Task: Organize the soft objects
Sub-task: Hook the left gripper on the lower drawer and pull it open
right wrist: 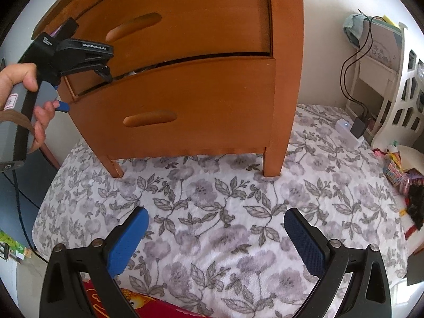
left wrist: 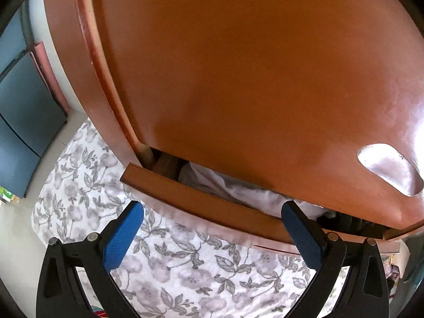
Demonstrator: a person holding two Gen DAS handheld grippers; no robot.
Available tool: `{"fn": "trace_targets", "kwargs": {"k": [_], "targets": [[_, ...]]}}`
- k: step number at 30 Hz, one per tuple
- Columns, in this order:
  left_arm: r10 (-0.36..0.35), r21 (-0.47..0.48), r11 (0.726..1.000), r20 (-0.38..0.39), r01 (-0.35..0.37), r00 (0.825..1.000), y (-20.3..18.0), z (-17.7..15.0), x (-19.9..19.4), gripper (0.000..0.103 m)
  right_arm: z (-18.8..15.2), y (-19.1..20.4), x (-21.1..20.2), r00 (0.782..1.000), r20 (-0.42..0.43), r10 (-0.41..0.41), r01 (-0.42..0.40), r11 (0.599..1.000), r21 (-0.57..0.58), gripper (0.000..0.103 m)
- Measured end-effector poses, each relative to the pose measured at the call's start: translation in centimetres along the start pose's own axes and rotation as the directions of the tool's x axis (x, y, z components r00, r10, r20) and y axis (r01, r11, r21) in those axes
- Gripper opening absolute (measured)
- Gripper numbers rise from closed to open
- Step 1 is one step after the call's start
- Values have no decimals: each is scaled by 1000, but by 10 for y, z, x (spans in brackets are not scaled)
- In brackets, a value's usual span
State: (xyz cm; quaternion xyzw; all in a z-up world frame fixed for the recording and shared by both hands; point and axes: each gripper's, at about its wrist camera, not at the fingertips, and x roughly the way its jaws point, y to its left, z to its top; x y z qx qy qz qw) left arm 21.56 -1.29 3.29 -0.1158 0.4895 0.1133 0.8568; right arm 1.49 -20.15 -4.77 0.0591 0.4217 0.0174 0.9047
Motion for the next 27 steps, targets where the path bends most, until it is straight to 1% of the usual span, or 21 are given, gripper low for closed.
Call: {"fn": "trace_targets", "kwargs": {"k": [3, 6, 12, 15, 21, 27], "targets": [[9, -21, 1000, -11, -9, 1000, 0, 1, 7, 103, -1, -2, -1, 1000, -1, 6, -6, 1000, 13, 103], [-5, -55, 998, -32, 4, 999, 3, 0, 15, 103, -3, -3, -3, 1000, 1, 11, -11, 1000, 15, 103], [10, -44, 999, -38, -11, 999, 4, -4, 16, 103, -2, -8, -3, 1000, -1, 6, -6, 999, 36, 103], [-3, -64, 998, -51, 0, 999, 10, -8, 16, 103, -2, -7, -4, 1000, -1, 2, -2, 999, 34, 103], [-16, -72, 997, -42, 13, 999, 18, -24, 7, 103, -4, -5, -11, 1000, -8, -5, 5, 1000, 30, 103], [-45, -83, 996, -39, 41, 998, 29, -38, 2, 103, -15, -2, -22, 1000, -9, -10, 10, 1000, 15, 103]]}}
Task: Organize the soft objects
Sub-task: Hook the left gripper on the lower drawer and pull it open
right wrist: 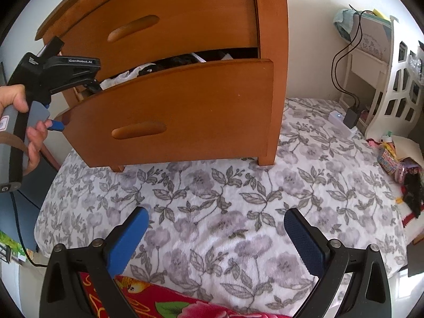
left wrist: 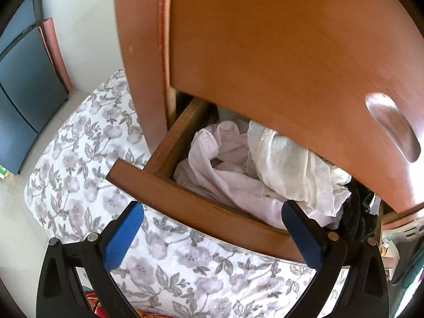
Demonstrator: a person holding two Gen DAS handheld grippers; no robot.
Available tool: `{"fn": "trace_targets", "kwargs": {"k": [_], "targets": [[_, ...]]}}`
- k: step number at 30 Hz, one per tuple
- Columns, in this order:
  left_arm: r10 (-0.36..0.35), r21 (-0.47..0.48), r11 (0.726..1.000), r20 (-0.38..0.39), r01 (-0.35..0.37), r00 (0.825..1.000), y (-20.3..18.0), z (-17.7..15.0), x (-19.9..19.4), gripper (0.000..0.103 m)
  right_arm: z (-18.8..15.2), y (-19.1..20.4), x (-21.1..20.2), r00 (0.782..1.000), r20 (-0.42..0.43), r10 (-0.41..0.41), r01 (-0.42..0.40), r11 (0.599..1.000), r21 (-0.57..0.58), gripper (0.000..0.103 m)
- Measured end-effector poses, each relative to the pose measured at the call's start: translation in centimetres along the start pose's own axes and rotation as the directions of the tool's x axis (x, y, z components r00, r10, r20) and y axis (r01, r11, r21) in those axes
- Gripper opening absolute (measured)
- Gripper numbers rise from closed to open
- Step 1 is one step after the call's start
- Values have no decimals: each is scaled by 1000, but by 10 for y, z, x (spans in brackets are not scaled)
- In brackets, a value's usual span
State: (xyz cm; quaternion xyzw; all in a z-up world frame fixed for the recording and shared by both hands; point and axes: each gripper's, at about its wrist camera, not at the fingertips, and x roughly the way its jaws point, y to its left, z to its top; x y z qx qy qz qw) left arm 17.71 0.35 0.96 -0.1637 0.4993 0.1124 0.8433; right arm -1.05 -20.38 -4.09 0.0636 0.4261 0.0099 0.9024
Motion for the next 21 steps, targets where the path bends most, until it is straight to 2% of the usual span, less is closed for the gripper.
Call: {"fn": "trace_targets", "kwargs": {"k": [21], "targets": [[-19, -6, 1000, 14, 19, 1000, 30, -54, -23, 103, -16, 3, -29, 1000, 16, 6, -6, 1000, -8, 103]]}}
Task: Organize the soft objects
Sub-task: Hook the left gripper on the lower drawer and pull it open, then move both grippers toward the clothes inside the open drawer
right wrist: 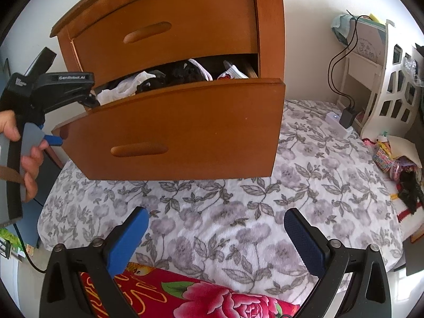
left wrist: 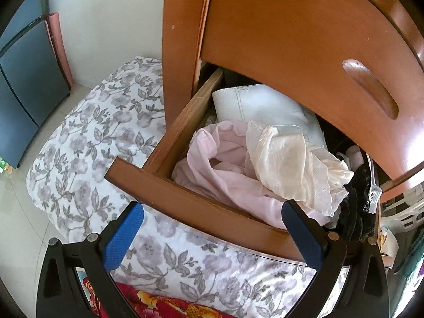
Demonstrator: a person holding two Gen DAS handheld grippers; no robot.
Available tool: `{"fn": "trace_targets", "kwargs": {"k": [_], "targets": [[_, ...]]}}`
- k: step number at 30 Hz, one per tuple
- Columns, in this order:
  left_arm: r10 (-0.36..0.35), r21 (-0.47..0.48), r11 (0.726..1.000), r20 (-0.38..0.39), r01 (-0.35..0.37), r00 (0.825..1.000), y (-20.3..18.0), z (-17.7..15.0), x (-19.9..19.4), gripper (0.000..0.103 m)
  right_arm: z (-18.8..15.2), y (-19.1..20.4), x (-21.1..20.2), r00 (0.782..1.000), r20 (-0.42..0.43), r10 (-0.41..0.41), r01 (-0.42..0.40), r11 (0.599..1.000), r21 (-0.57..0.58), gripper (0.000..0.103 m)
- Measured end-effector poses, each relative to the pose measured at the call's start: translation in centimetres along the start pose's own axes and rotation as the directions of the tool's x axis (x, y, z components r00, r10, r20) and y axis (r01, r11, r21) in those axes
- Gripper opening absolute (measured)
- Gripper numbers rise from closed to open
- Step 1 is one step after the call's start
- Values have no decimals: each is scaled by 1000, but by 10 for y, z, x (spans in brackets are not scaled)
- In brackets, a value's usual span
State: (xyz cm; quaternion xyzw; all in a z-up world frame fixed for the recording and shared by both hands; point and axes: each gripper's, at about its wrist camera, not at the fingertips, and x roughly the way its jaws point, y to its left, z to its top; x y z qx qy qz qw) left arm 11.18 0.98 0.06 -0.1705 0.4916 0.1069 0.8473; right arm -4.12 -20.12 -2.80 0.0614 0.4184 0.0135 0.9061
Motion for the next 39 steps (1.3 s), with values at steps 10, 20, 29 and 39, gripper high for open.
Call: {"fn": "trace_targets", "kwargs": {"k": [10, 20, 29, 39], "targets": [[-28, -16, 999, -12, 28, 1000, 10, -23, -16, 103, -5, 4, -11, 1000, 7, 7, -7, 1000, -9, 103], [-69, -27, 997, -15, 69, 997, 18, -33, -20, 103, -8, 8, -16, 1000, 4, 5, -5, 1000, -23, 103], [-85, -35, 996, -11, 85, 996, 20, -33, -18, 103, -9, 9, -15, 1000, -7, -1, 1, 1000, -27, 103], [-164, -90, 983, -18, 162, 986, 34, -31, -19, 103, -9, 10, -14, 1000, -15, -11, 10, 999, -35, 103]]}}
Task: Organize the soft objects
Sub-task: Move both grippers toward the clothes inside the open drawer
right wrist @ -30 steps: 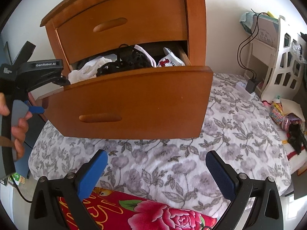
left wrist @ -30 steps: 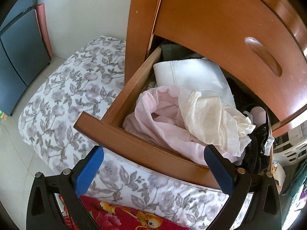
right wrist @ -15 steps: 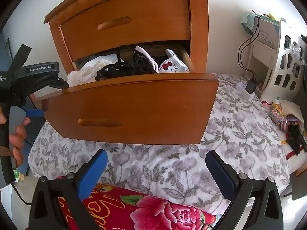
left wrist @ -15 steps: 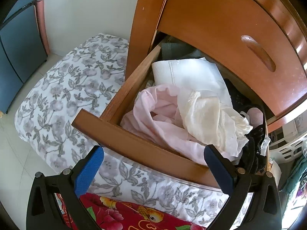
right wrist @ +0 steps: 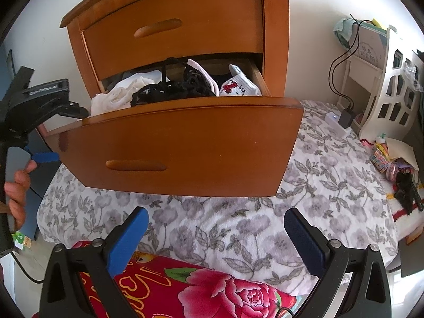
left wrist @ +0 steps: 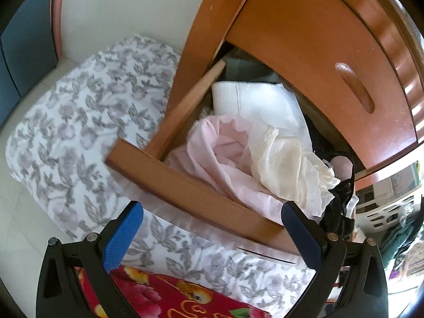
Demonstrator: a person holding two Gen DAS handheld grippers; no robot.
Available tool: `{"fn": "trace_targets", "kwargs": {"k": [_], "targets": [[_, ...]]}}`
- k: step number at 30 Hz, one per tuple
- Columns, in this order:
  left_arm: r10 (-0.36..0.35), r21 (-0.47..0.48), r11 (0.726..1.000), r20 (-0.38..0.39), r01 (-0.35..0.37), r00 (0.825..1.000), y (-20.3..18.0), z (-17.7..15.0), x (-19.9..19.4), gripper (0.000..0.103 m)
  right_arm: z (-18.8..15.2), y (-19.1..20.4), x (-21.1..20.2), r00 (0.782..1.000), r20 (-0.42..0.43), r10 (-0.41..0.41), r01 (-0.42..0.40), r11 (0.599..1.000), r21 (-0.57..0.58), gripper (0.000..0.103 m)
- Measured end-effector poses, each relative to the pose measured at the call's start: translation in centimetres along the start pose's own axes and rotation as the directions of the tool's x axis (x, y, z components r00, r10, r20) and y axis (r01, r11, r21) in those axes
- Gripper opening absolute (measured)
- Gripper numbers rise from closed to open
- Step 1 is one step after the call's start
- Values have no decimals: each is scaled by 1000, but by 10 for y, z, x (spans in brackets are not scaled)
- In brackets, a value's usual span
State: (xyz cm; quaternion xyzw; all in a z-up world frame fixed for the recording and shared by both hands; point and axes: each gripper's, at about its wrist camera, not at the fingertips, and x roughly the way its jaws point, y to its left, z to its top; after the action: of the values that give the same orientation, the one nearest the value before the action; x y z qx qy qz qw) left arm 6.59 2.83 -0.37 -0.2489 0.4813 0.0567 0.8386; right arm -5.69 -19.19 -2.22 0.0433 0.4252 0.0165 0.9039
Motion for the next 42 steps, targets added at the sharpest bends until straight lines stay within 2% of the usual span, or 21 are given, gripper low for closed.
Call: {"fn": "trace_targets", "kwargs": {"k": [5, 9, 15, 17, 22, 27, 30, 34, 42], "targets": [[-20, 47, 999, 87, 16, 996, 5, 0, -30, 103, 1, 1, 2, 1000, -6, -10, 10, 1000, -5, 103], [-35, 89, 996, 170, 20, 985, 12, 2, -55, 103, 4, 5, 0, 1000, -1, -9, 9, 1000, -16, 103], [-75, 161, 987, 266, 32, 961, 15, 9, -86, 103, 24, 9, -26, 995, 93, 29, -27, 999, -22, 103], [-100, 195, 980, 274, 46, 956, 14, 13, -91, 103, 34, 10, -35, 991, 129, 39, -35, 999, -29, 103], [-123, 220, 973, 243, 69, 962, 13, 26, -85, 103, 71, 17, -58, 973, 227, 47, -26, 995, -93, 103], [-133, 259, 962, 172, 86, 976, 6, 45, -73, 103, 109, 19, -53, 974, 221, 56, -32, 993, -110, 103], [-139, 293, 951, 126, 97, 982, -3, 52, -63, 103, 126, 23, -38, 982, 173, 74, -53, 991, -123, 103], [-128, 300, 948, 56, 106, 990, -13, 57, -44, 103, 140, 27, -3, 995, 50, 86, -80, 990, -114, 103], [-136, 315, 938, -55, 146, 989, -28, 57, -15, 103, 142, 29, 44, 989, -111, 97, -109, 988, -109, 93]]}}
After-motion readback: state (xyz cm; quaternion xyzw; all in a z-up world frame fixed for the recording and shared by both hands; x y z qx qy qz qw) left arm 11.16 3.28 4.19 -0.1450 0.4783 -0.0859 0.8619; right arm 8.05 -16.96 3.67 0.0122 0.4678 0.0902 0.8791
